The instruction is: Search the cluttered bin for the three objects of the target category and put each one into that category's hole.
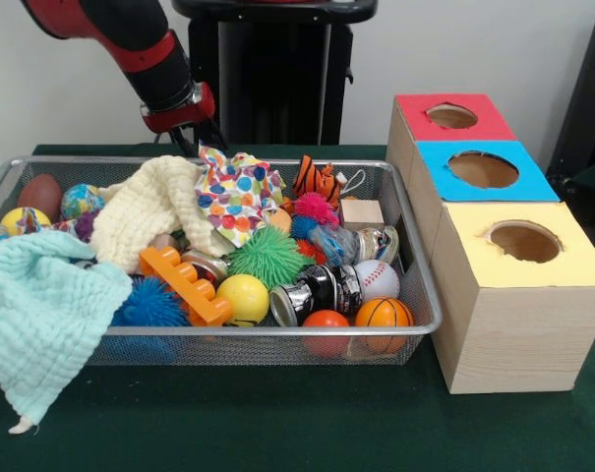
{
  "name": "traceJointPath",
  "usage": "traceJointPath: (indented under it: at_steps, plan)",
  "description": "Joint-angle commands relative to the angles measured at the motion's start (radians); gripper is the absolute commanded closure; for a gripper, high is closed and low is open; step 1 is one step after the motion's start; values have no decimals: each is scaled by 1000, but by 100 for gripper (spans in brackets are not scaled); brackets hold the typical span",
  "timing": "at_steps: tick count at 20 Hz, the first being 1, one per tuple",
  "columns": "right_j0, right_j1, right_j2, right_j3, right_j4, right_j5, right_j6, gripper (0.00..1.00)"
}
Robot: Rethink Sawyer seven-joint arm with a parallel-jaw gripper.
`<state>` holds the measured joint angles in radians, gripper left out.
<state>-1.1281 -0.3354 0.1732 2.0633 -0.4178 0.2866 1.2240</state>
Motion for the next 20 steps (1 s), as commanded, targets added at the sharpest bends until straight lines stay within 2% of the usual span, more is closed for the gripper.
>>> traceJointPath:
  at_steps: [1, 8, 9, 20]
  plan:
    - [9, 246, 78, -269, 40, -116, 134, 0]
    - [-5, 246, 83, -250, 48, -168, 158, 0]
    - [-10, 248, 85, -247, 48, -177, 162, 100]
    - [13, 234, 80, -252, 58, -147, 162, 100]
